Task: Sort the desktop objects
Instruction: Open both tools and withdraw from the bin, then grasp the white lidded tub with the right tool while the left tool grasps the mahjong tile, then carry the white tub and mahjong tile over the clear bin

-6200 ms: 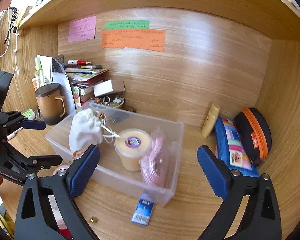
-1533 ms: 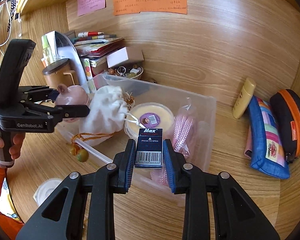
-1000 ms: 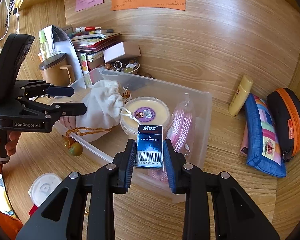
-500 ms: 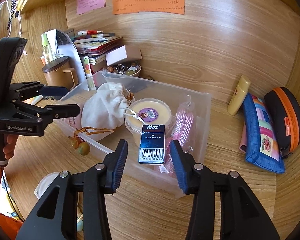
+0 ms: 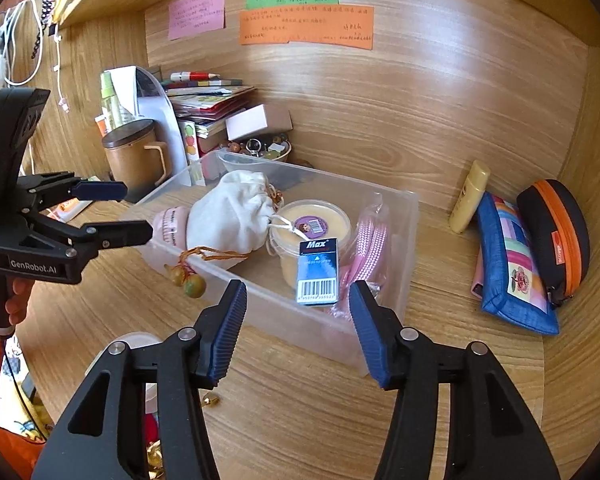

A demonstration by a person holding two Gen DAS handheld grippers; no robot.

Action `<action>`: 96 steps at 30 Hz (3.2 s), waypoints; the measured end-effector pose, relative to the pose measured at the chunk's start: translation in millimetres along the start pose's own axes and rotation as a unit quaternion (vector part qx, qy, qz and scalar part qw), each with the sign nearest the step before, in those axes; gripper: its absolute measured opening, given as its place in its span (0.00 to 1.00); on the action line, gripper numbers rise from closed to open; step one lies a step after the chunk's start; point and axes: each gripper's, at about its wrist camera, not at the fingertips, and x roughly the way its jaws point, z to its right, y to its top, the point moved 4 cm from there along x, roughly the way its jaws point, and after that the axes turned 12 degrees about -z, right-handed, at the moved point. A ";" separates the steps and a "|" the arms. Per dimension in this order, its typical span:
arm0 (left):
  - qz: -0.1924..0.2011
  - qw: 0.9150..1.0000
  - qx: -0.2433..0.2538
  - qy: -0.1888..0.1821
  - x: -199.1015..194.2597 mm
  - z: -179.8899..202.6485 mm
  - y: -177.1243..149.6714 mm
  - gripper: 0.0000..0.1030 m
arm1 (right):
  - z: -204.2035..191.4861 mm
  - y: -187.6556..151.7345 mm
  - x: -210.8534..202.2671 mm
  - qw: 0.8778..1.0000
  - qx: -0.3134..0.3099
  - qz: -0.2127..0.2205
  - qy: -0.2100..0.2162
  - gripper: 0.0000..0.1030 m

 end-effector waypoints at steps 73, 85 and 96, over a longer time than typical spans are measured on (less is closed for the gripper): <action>-0.043 0.999 -0.012 0.021 22.7 17.5 -116.9 0.49 | -27.4 -46.2 5.4 0.995 0.022 -0.026 0.098 0.61; -0.028 0.997 -0.068 0.030 21.9 -6.0 -111.8 0.32 | -27.6 -42.2 3.5 0.994 0.017 -0.018 0.102 0.61; 0.012 0.997 -0.078 0.010 -3.3 -12.5 -83.7 0.32 | -12.3 -33.8 -11.6 0.995 0.032 0.005 0.093 0.61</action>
